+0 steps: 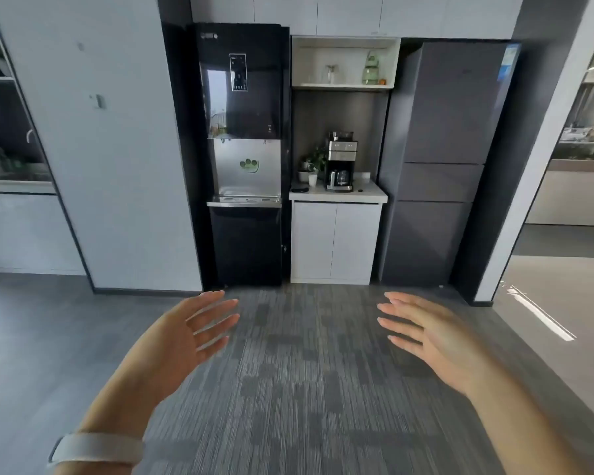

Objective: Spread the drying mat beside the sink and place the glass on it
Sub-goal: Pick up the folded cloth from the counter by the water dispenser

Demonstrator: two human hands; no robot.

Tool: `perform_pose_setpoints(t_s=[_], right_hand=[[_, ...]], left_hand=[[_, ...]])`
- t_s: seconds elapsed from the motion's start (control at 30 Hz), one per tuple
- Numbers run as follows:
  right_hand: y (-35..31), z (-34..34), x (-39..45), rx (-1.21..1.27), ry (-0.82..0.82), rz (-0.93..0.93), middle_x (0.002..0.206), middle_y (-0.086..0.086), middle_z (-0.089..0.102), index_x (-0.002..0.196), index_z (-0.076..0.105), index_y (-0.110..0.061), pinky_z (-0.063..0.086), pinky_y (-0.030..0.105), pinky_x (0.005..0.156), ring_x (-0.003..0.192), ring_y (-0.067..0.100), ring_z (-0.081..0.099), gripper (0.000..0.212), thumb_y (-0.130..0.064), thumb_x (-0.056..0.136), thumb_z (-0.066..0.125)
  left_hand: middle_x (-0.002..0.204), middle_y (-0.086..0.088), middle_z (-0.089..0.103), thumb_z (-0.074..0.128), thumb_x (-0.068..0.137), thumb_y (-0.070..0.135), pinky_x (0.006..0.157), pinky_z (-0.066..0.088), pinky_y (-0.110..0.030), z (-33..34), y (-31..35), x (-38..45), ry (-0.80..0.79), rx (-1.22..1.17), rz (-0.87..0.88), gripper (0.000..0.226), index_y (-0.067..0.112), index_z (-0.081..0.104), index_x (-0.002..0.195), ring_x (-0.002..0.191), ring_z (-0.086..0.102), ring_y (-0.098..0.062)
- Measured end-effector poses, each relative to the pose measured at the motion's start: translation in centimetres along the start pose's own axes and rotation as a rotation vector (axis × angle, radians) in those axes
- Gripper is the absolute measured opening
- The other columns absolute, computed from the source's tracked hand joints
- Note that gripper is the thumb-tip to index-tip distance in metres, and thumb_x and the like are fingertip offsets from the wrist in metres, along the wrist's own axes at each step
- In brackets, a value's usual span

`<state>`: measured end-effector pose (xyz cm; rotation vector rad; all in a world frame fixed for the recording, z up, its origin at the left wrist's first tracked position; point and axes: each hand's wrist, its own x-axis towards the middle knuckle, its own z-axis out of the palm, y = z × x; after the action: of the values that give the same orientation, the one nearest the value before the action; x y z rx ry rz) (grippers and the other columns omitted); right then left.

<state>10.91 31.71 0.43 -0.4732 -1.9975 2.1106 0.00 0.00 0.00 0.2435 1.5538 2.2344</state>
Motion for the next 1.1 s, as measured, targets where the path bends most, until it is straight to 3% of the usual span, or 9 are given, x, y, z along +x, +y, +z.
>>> perform_pose_setpoints(t_s=[0.3, 0.43, 0.67, 0.93, 1.1], right_hand=[[-1.6, 3.5, 20.4, 0.045, 0.04, -0.02, 0.109, -0.002, 0.071, 0.114, 0.061, -0.021, 0.052, 0.032, 0.085, 0.1, 0.015, 0.067, 0.03, -0.025, 0.084, 0.062], [-3.5, 4.2, 29.3, 0.083, 0.061, -0.025, 0.104, -0.003, 0.074, 0.105, 0.065, -0.024, 0.052, 0.031, 0.081, 0.097, 0.014, 0.069, 0.022, -0.024, 0.083, 0.063], [-3.9, 4.0, 44.2, 0.124, 0.073, -0.005, 0.104, -0.003, 0.075, 0.108, 0.065, -0.023, 0.051, 0.032, 0.082, 0.098, 0.014, 0.069, 0.028, -0.026, 0.081, 0.064], [-4.6, 1.7, 66.6, 0.132, 0.075, -0.003, 0.109, 0.0, 0.072, 0.108, 0.065, -0.021, 0.048, 0.037, 0.093, 0.105, 0.017, 0.065, 0.023, -0.023, 0.086, 0.059], [-7.6, 1.0, 81.1, 0.107, 0.033, 0.005, 0.111, -0.002, 0.07, 0.112, 0.062, -0.023, 0.047, 0.033, 0.09, 0.106, 0.015, 0.063, 0.025, -0.025, 0.087, 0.057]], left_hand=[[0.11, 0.0, 0.073, 0.043, 0.091, 0.027, 0.083, 0.048, -0.037, -3.5, 3.6, 20.7, 0.009, 0.029, -0.018, 0.029, 0.02, 0.064, 0.11, 0.1, 0.068, -0.017], [0.11, 0.001, 0.073, 0.038, 0.094, 0.025, 0.084, 0.047, -0.036, -4.2, 6.3, 29.9, -0.02, 0.03, -0.016, 0.032, 0.02, 0.062, 0.115, 0.1, 0.068, -0.016], [0.114, -0.002, 0.071, 0.031, 0.095, 0.017, 0.088, 0.046, -0.037, -4.7, 6.8, 45.2, -0.076, 0.024, -0.022, 0.036, 0.016, 0.059, 0.119, 0.105, 0.066, -0.018], [0.115, -0.002, 0.07, 0.029, 0.096, 0.019, 0.086, 0.046, -0.036, -3.7, 6.3, 68.0, -0.036, 0.025, -0.03, 0.038, 0.016, 0.057, 0.12, 0.104, 0.066, -0.018], [0.118, 0.003, 0.069, 0.023, 0.095, 0.018, 0.089, 0.043, -0.032, -3.2, 8.2, 82.6, -0.078, 0.042, -0.05, 0.042, 0.022, 0.057, 0.118, 0.109, 0.063, -0.012]])
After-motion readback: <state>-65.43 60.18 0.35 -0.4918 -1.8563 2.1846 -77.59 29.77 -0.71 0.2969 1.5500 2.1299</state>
